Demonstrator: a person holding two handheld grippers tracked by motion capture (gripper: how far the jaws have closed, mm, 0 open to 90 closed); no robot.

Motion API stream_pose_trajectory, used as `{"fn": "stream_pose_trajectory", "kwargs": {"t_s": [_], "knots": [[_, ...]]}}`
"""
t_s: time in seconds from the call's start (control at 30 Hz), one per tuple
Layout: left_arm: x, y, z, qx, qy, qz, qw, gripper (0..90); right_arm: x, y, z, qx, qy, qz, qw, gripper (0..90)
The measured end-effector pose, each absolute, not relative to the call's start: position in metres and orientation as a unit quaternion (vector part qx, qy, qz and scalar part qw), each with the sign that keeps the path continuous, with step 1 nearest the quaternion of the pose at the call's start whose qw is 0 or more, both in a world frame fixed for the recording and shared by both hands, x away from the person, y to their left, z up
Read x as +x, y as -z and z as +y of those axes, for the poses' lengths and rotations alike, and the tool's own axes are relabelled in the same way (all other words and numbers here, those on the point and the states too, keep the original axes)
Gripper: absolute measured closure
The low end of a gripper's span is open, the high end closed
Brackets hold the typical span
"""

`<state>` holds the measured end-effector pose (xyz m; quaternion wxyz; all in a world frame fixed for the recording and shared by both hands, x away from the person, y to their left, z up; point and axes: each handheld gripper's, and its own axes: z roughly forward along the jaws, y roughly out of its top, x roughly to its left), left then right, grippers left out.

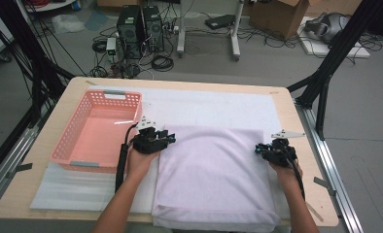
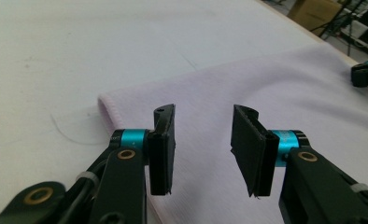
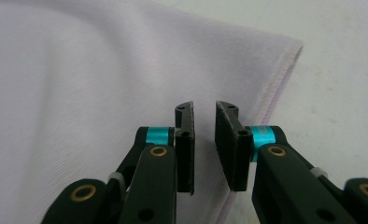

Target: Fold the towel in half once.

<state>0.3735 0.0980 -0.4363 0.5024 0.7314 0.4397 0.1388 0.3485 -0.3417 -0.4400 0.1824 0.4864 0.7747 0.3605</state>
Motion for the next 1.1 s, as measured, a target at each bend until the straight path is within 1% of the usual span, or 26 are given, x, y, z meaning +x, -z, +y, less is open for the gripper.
{"fn": "stream_pose_trajectory", "kwargs": {"t_s": [0.1, 0.13, 0.2, 0.3, 0.33, 0.4, 0.43, 0.47, 0.53, 0.57, 0.6, 0.67, 0.73, 0.8, 0.87, 0.9, 0.93, 0.97, 1.0, 1.03, 1.07, 1.1], "knots": [[0.387, 0.441, 0.092, 0.738, -0.145, 0.447, 0.484, 62.5, 0.361, 0.443, -0.342, 0.498, -0.352, 0.771, 0.184, 77.9], [0.390, 0.443, 0.090, 0.742, -0.139, 0.452, 0.476, 64.3, 0.363, 0.443, -0.343, 0.503, -0.349, 0.768, 0.187, 79.5], [0.397, 0.446, 0.087, 0.746, -0.134, 0.461, 0.462, 64.0, 0.367, 0.442, -0.345, 0.512, -0.337, 0.764, 0.201, 82.8], [0.404, 0.453, 0.088, 0.744, -0.134, 0.479, 0.447, 65.8, 0.369, 0.443, -0.350, 0.526, -0.337, 0.753, 0.207, 87.7], [0.405, 0.453, 0.090, 0.738, -0.133, 0.486, 0.449, 69.8, 0.369, 0.443, -0.351, 0.529, -0.336, 0.750, 0.212, 88.0], [0.405, 0.452, 0.090, 0.741, -0.150, 0.486, 0.438, 71.6, 0.369, 0.443, -0.351, 0.531, -0.331, 0.748, 0.221, 87.7], [0.405, 0.452, 0.089, 0.742, -0.155, 0.485, 0.436, 71.8, 0.369, 0.442, -0.352, 0.534, -0.324, 0.747, 0.228, 86.1], [0.405, 0.451, 0.089, 0.741, -0.162, 0.486, 0.434, 71.5, 0.369, 0.442, -0.355, 0.538, -0.323, 0.744, 0.229, 80.7], [0.405, 0.451, 0.089, 0.737, -0.186, 0.489, 0.428, 65.5, 0.369, 0.441, -0.360, 0.549, -0.340, 0.734, 0.211, 76.7], [0.406, 0.450, 0.089, 0.731, -0.200, 0.499, 0.421, 59.3, 0.368, 0.440, -0.362, 0.548, -0.345, 0.733, 0.209, 74.7], [0.406, 0.451, 0.090, 0.728, -0.200, 0.505, 0.417, 50.2, 0.367, 0.439, -0.362, 0.545, -0.352, 0.733, 0.203, 70.8], [0.407, 0.452, 0.091, 0.728, -0.194, 0.506, 0.420, 49.7, 0.368, 0.440, -0.363, 0.542, -0.365, 0.731, 0.196, 62.1], [0.408, 0.452, 0.089, 0.740, -0.186, 0.491, 0.419, 50.6, 0.371, 0.443, -0.363, 0.541, -0.365, 0.732, 0.193, 56.2], [0.407, 0.452, 0.085, 0.753, -0.189, 0.476, 0.413, 54.3, 0.374, 0.447, -0.360, 0.543, -0.359, 0.734, 0.194, 52.7], [0.406, 0.452, 0.083, 0.758, -0.194, 0.471, 0.408, 59.0, 0.376, 0.448, -0.358, 0.541, -0.365, 0.731, 0.197, 52.7], [0.406, 0.452, 0.084, 0.763, -0.189, 0.462, 0.411, 63.5, 0.377, 0.448, -0.357, 0.539, -0.361, 0.734, 0.199, 53.9], [0.406, 0.452, 0.082, 0.769, -0.186, 0.450, 0.413, 74.4, 0.377, 0.447, -0.355, 0.539, -0.358, 0.736, 0.199, 56.5], [0.405, 0.452, 0.081, 0.771, -0.191, 0.448, 0.410, 78.6, 0.378, 0.447, -0.355, 0.534, -0.356, 0.740, 0.200, 63.1], [0.404, 0.452, 0.080, 0.771, -0.190, 0.449, 0.411, 80.7, 0.378, 0.447, -0.354, 0.531, -0.359, 0.742, 0.195, 70.3], [0.405, 0.452, 0.082, 0.764, -0.179, 0.460, 0.416, 81.4, 0.378, 0.447, -0.352, 0.529, -0.360, 0.744, 0.192, 75.2], [0.406, 0.453, 0.084, 0.757, -0.168, 0.470, 0.421, 82.0, 0.378, 0.447, -0.351, 0.528, -0.365, 0.744, 0.187, 82.5], [0.407, 0.453, 0.085, 0.750, -0.159, 0.479, 0.427, 82.4, 0.378, 0.448, -0.351, 0.532, -0.368, 0.741, 0.181, 84.1]]}}
